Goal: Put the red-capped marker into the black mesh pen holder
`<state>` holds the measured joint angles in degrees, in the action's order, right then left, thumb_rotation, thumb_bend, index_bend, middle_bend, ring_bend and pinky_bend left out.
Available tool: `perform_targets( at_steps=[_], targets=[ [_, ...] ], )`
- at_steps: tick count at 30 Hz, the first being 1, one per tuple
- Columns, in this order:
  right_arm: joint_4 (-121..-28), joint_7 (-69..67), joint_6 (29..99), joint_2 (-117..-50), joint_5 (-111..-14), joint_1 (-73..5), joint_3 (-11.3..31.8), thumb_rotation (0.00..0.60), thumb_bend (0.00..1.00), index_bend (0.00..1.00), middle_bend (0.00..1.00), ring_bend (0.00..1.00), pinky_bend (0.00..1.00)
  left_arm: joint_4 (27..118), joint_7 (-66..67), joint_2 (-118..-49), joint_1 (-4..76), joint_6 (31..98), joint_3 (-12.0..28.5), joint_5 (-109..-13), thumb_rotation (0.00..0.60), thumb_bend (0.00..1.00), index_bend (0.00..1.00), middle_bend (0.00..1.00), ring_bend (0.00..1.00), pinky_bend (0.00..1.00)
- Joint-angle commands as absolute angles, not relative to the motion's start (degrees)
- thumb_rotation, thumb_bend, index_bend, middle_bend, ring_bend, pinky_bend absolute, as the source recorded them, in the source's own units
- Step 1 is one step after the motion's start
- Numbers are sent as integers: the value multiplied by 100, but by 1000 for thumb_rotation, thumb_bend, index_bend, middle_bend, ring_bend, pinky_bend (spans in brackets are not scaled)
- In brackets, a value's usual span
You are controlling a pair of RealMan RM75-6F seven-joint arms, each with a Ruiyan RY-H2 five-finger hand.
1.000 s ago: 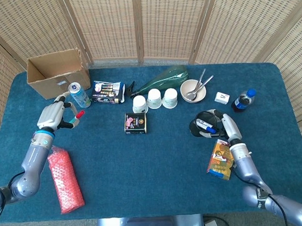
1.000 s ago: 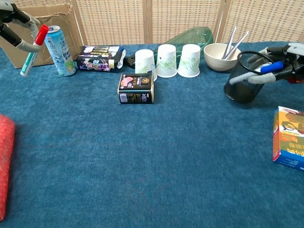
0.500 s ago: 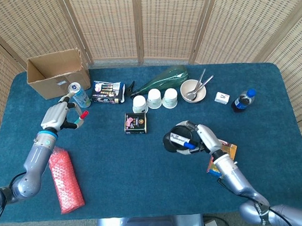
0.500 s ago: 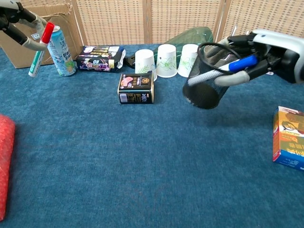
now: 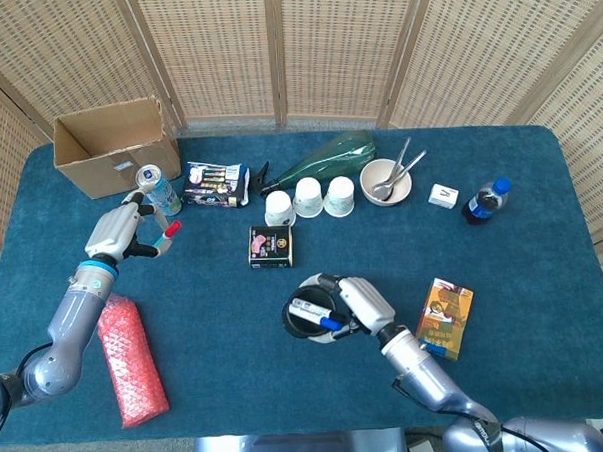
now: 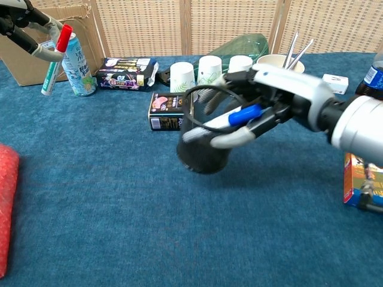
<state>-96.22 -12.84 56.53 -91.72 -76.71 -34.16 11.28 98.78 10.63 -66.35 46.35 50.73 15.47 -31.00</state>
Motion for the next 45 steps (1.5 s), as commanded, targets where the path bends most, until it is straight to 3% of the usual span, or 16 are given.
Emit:
perform_targets(
  at_steps=[1,17,20,24,29,37,45],
  targets=[
    [-9612,-1176,5606,-9314,-7595,-3487,1115,600,128,356,470,429,351,9880,1058,-6646,4646,5069,1538,-3103,600,379,587,34,26,290],
    [-8192,-1235,5674,-10526,-7331,-3554,1023,600,114,354,461,421,350,9987,1064,-6608,4673,5172,1497,-3102,600,378,588,34,26,290],
    [-8093,-1358,5636,-10576,-7371,-3532,970,600,86,286,398,368,344,9997,1073,-6615,4681,5190,1489,-3098,600,378,588,34,26,290],
    [-8141,-1556,5590,-10464,-7564,-3537,908,600,10,39,157,187,299,9997,1099,-6625,4694,5215,1471,-3082,600,379,588,35,26,290],
    [-8446,-1670,5610,-10167,-7695,-3504,900,600,0,0,9,52,279,9983,1102,-6642,4706,5215,1461,-3056,600,377,587,34,26,290],
    [-8980,-1880,5900,-9672,-7921,-3350,929,600,0,0,0,9,274,10032,1069,-6664,4715,5216,1472,-3081,600,379,588,35,26,290],
    [-9054,-2442,6587,-8935,-8376,-2997,918,600,0,0,21,74,323,10114,987,-6633,4741,5176,1540,-3128,600,378,590,36,28,298]
  ],
)
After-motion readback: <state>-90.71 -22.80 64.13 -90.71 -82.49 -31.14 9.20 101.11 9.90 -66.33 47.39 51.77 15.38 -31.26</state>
